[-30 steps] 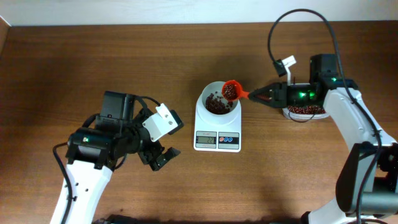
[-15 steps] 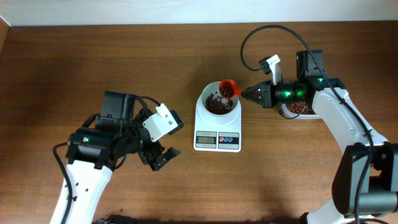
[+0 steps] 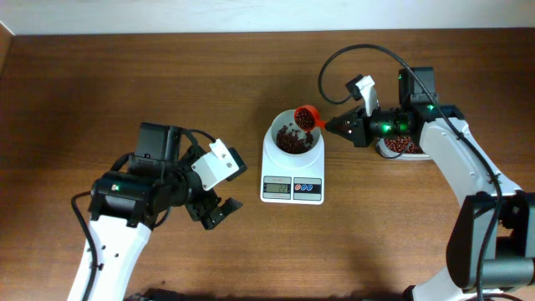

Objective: Scoop and weigh 50g on scale

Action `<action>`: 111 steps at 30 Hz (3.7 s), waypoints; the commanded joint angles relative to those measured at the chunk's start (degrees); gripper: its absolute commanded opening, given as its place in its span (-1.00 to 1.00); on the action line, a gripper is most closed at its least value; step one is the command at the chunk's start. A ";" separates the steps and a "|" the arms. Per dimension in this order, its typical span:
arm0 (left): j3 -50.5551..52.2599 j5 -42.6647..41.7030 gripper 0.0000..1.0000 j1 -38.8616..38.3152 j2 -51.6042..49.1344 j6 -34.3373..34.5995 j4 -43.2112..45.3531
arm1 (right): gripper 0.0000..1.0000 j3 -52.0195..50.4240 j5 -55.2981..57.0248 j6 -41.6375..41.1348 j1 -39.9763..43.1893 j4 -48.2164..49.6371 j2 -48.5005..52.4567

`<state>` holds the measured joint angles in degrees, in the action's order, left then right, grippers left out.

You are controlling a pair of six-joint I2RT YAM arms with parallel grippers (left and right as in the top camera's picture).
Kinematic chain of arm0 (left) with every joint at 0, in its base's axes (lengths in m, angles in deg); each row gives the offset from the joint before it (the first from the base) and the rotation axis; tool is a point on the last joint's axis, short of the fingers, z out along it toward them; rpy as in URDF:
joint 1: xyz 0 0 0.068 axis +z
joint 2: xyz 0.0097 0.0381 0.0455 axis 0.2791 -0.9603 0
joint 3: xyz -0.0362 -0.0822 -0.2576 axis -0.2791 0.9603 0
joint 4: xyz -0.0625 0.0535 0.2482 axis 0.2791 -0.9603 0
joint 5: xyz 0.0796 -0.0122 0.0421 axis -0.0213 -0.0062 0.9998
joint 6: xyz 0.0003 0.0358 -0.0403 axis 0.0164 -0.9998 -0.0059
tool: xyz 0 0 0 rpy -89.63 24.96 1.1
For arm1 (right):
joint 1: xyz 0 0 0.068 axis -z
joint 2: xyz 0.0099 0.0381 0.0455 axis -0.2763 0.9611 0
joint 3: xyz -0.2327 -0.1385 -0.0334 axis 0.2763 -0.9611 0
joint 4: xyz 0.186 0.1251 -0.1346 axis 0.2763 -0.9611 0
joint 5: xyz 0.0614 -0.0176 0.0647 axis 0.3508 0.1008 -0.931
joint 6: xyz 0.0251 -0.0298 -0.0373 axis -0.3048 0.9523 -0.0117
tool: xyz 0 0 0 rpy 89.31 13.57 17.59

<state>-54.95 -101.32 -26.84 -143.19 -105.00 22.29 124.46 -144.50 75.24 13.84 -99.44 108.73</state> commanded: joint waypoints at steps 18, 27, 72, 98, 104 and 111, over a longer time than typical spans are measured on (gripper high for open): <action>-1.20 -0.39 0.98 0.31 0.02 -1.14 0.09 | -0.92 0.22 0.02 3.58 -0.48 1.25 0.28; -1.20 -0.39 0.98 0.31 0.02 -1.14 0.09 | -0.92 0.22 0.04 3.58 -0.48 0.11 0.28; -1.20 -0.39 0.98 0.31 0.02 -1.14 0.09 | -0.92 0.22 6.45 13.88 -4.59 -0.52 0.28; -1.20 -0.39 0.98 0.31 0.02 -1.14 0.09 | -0.92 0.22 6.38 14.19 -4.52 -1.31 0.28; -1.20 -0.39 0.98 0.31 0.02 -1.16 0.09 | -0.92 0.22 5.97 14.84 -4.92 -1.05 0.28; -1.20 -0.39 0.98 0.31 0.02 -1.14 0.09 | -0.92 0.22 4.11 18.88 -5.35 -3.48 0.28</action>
<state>-54.95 -101.32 -26.84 -143.19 -104.97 22.32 124.46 -139.56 93.80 9.12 -102.94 108.73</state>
